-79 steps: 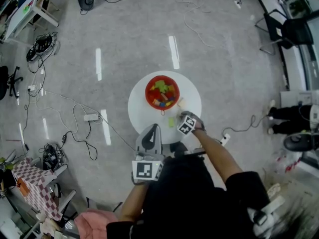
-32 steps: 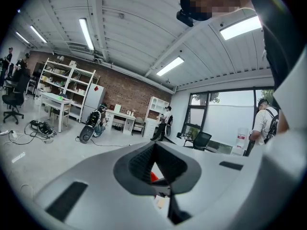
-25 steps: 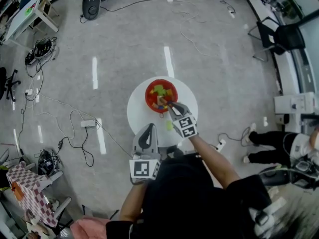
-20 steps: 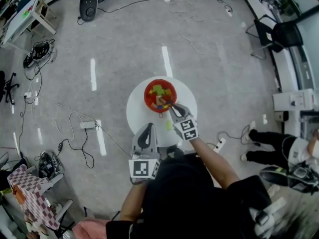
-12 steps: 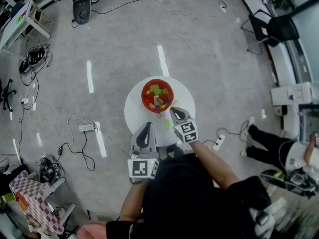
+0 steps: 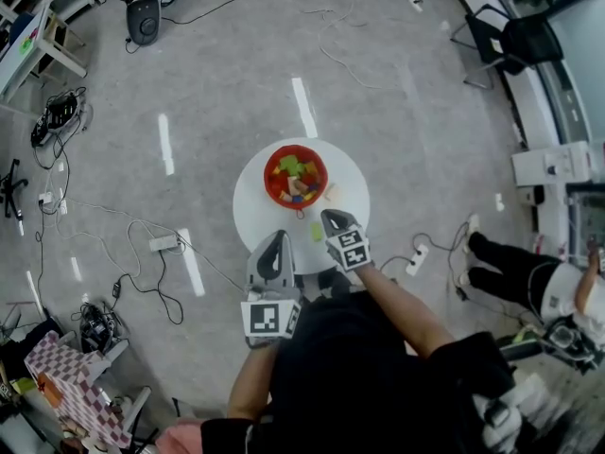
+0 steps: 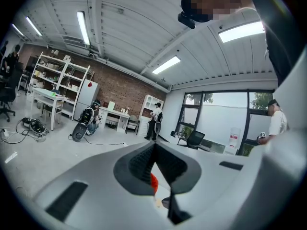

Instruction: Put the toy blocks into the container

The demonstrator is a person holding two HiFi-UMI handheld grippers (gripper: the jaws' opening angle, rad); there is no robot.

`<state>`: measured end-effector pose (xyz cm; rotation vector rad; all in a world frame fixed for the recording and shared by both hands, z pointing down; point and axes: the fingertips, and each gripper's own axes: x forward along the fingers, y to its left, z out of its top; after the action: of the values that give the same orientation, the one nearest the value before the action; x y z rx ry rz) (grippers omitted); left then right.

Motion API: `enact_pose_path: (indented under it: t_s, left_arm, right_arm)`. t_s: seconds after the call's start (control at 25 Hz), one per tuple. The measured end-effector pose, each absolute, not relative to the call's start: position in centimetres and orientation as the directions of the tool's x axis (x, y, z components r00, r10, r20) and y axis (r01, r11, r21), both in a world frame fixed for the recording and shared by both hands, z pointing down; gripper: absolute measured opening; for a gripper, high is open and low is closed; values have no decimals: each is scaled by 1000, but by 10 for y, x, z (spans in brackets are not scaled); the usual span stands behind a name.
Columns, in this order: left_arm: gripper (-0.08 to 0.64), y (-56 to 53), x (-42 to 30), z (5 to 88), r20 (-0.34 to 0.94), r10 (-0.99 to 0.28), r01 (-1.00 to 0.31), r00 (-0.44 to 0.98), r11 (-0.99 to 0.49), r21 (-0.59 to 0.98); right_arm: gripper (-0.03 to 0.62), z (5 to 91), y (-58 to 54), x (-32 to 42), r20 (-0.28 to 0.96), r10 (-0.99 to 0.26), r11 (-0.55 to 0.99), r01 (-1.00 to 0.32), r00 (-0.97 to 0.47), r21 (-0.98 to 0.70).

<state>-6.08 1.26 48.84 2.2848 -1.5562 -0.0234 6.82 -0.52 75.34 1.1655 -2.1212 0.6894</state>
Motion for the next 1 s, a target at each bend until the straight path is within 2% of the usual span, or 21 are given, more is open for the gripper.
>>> enact_pose_path:
  t_s: [0.44, 0.8, 1.0]
  left_arm:
    - [-2, 13, -62, 492, 211, -890, -891, 404, -330, 311]
    - [-2, 14, -65, 496, 225, -887, -893, 402, -326, 311]
    - [-2, 16, -64, 501, 246, -881, -894, 404, -322, 313]
  right_arm:
    - [2, 834, 27, 67, 868, -358, 436, -883, -345, -172]
    - [116, 887, 65, 62, 939, -160, 421, -881, -306, -215]
    - [130, 907, 84, 63, 962, -72, 398, -892, -262, -213]
